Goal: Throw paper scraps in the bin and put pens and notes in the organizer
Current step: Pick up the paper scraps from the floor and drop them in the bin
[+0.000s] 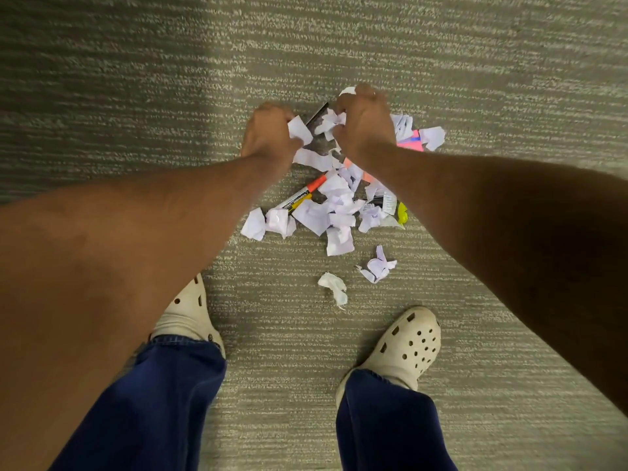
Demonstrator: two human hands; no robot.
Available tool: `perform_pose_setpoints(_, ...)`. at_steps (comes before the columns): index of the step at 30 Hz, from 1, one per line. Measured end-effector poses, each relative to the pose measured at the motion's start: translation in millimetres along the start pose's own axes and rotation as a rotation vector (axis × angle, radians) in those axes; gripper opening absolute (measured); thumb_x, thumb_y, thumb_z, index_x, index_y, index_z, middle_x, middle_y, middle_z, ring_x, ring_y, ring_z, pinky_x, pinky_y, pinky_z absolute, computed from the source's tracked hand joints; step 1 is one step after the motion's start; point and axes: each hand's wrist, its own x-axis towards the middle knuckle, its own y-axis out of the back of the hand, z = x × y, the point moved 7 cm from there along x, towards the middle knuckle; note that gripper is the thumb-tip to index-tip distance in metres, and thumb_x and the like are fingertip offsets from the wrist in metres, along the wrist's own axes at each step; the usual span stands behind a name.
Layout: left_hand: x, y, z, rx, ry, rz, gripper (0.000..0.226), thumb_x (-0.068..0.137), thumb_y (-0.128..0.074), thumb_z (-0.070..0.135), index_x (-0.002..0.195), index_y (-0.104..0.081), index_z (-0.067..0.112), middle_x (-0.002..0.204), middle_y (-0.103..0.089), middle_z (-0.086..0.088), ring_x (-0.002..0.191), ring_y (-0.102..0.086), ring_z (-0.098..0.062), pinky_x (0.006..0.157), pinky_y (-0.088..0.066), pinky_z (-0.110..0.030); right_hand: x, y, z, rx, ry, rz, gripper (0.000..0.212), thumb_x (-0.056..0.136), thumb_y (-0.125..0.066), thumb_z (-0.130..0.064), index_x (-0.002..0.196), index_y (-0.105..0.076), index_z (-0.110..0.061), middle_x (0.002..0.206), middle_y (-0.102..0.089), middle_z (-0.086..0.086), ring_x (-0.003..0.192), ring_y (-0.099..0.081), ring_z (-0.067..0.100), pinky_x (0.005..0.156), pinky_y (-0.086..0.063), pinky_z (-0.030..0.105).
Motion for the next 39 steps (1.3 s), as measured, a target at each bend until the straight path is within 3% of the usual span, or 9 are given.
perform_pose_setpoints(8, -14, 20, -19, -0.327, 0.219, 0.003, 0.025, 0.086, -0.084, 0.015, 0.11, -0.08, 0.013, 0.108, -0.08, -0.006, 0.093, -0.073, -0.02, 0.077, -0.057, -0.03, -9, 47, 41, 0.779, -0.379, 0.135, 0.028, 0.088, -0.076, -0.011, 0.115, -0.072, -0.012, 0.097, -0.066, -0.004, 0.078, -0.061, 0.011, 0.052, -0.045, 0.01)
perform_pose_setpoints(16, -72, 76, -10, -0.769, 0.447, -0.053, 0.033, 0.079, -0.091, 0.01, 0.107, -0.074, 0.002, 0.109, -0.08, -0.014, 0.091, -0.078, -0.03, 0.08, -0.065, -0.04, -60, 114, 36, 1.56, -0.531, -0.18, 0.022, 0.1, -0.062, -0.005, 0.121, -0.056, -0.007, 0.113, -0.063, 0.019, 0.101, -0.061, 0.033, 0.093, -0.048, 0.049)
perform_pose_setpoints(21, -121, 134, 12, -1.165, 0.555, -0.088, 0.019, 0.084, -0.084, 0.001, 0.094, -0.07, 0.007, 0.095, -0.08, -0.01, 0.087, -0.074, -0.028, 0.091, -0.062, -0.043, -104, 156, 1, 1.744, -0.582, -0.238, 0.013, 0.103, -0.059, -0.015, 0.104, -0.069, -0.007, 0.105, -0.071, 0.017, 0.09, -0.07, 0.03, 0.087, -0.055, 0.042)
perform_pose_setpoints(25, -145, 199, 21, -1.361, 0.599, -0.059, 0.027, 0.085, -0.081, -0.003, 0.11, -0.072, 0.0, 0.092, -0.082, -0.007, 0.07, -0.079, -0.015, 0.058, -0.063, -0.023, -128, 191, -51, 1.809, -0.604, -0.244, 0.015, 0.096, -0.069, -0.016, 0.097, -0.081, -0.008, 0.104, -0.077, 0.018, 0.085, -0.078, 0.029, 0.076, -0.063, 0.038)
perform_pose_setpoints(27, -148, 234, 23, -1.407, 0.607, -0.024, 0.033, 0.085, -0.081, -0.003, 0.116, -0.07, -0.001, 0.102, -0.08, -0.011, 0.074, -0.079, -0.014, 0.061, -0.062, -0.023, -129, 211, -85, 1.84, -0.543, -0.283, 0.021, 0.097, -0.067, -0.021, 0.09, -0.084, -0.01, 0.1, -0.078, 0.014, 0.088, -0.076, 0.027, 0.083, -0.063, 0.038)
perform_pose_setpoints(30, -138, 287, 24, -1.456, 0.597, 0.056, 0.033, 0.084, -0.082, -0.002, 0.115, -0.071, -0.001, 0.1, -0.08, -0.011, 0.08, -0.077, -0.018, 0.077, -0.065, -0.032, -114, 246, -136, 1.893, -0.486, -0.275, 0.018, 0.098, -0.063, -0.021, 0.106, -0.074, -0.009, 0.103, -0.075, 0.013, 0.091, -0.073, 0.025, 0.086, -0.062, 0.037)
perform_pose_setpoints(33, -113, 338, 27, -1.508, 0.584, 0.114, 0.02, 0.083, -0.083, -0.003, 0.099, -0.073, 0.005, 0.08, -0.082, -0.002, 0.067, -0.077, -0.013, 0.067, -0.065, -0.026, -83, 278, -185, 1.963, -0.457, -0.256, 0.013, 0.099, -0.064, -0.015, 0.106, -0.071, -0.006, 0.099, -0.078, 0.014, 0.083, -0.078, 0.025, 0.074, -0.064, 0.037)
perform_pose_setpoints(36, -79, 381, 35, -1.524, 0.594, 0.158, 0.019, 0.083, -0.082, -0.007, 0.088, -0.069, 0.005, 0.07, -0.08, -0.003, 0.053, -0.073, -0.012, 0.052, -0.061, -0.02, -42, 307, -231, 1.929, -0.405, -0.263, 0.024, 0.1, -0.064, -0.014, 0.122, -0.067, -0.004, 0.109, -0.078, 0.015, 0.096, -0.077, 0.028, 0.086, -0.061, 0.043)
perform_pose_setpoints(39, -38, 410, 43, -1.515, 0.611, 0.165, 0.022, 0.087, -0.076, -0.01, 0.102, -0.064, 0.0, 0.1, -0.075, -0.014, 0.064, -0.071, -0.018, 0.063, -0.065, -0.024, -2, 327, -268, 1.861, -0.422, -0.247, 0.041, 0.103, -0.059, -0.011, 0.144, -0.057, -0.006, 0.141, -0.064, 0.018, 0.131, -0.062, 0.033, 0.114, -0.047, 0.048)
